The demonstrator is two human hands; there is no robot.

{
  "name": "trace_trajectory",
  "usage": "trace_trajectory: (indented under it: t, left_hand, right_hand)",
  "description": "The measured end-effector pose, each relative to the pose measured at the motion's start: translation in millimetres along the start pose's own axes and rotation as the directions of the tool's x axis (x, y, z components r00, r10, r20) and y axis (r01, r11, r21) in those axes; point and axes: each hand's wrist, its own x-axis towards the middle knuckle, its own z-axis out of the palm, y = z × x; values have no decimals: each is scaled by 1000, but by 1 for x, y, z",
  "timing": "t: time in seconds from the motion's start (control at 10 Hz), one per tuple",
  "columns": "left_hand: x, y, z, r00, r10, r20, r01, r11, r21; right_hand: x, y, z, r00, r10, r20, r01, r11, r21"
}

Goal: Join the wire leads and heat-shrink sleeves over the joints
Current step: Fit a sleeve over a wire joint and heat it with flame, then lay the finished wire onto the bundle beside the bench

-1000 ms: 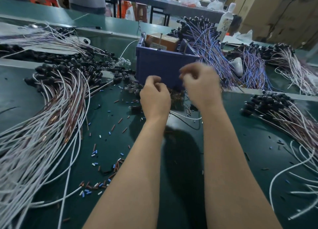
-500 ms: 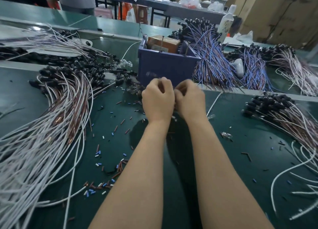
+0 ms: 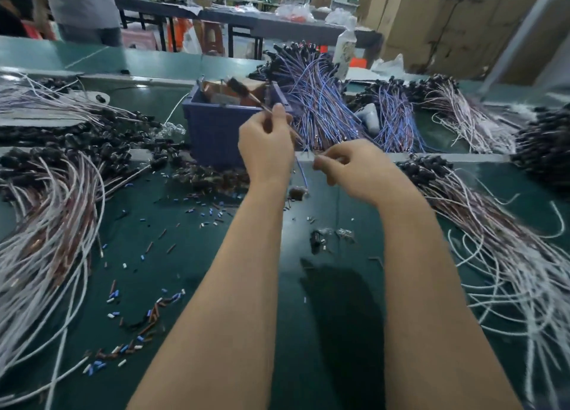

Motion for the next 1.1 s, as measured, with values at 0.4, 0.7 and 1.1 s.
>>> trace_trajectory:
  t: [0.4, 0.7, 1.1]
  left_hand:
    - [-85, 67, 171, 745, -413, 524, 658, 584, -475]
    - [-123, -21, 216, 338, -725, 600, 890, 454, 47]
    - [-119, -17, 183, 446, -650, 616, 794, 604, 63]
  right_hand:
    - [-87, 97, -135, 547, 213, -810, -196, 973, 124]
    - [-59, 189, -53, 563, 735, -378, -743, 650, 159]
    - [-52, 156, -50, 443, 540, -716, -579, 782, 230]
